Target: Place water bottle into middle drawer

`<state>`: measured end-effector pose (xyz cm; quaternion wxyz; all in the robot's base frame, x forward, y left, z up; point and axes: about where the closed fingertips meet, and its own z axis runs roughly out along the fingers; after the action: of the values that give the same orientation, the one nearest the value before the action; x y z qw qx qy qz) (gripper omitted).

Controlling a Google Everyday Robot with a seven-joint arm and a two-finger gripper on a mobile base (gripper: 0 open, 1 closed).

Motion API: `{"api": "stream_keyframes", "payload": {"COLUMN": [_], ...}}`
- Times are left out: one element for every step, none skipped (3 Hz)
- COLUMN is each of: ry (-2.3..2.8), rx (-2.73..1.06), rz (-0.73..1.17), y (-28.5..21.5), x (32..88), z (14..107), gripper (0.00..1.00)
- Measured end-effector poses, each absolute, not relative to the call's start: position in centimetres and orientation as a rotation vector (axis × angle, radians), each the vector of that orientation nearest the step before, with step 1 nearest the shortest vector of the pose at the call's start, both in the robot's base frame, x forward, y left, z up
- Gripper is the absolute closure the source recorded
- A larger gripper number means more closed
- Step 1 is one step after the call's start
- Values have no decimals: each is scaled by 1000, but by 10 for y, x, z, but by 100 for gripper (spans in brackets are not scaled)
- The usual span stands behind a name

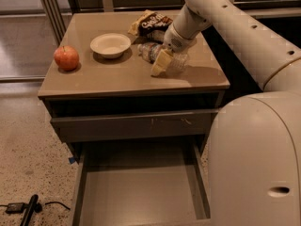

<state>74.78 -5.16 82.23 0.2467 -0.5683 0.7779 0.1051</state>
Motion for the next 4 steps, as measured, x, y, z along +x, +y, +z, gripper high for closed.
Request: {"api": "stream_keyframes", "payload": {"ry": [2122, 2122, 2122, 2122], "rx": [-1550, -1550, -1550, -1550], "rz": [287, 287, 287, 287], "y": [-52, -52, -51, -51], "x": [748, 748, 748, 748], "z": [822, 822, 822, 822], "gripper": [49, 73, 96, 100]}}
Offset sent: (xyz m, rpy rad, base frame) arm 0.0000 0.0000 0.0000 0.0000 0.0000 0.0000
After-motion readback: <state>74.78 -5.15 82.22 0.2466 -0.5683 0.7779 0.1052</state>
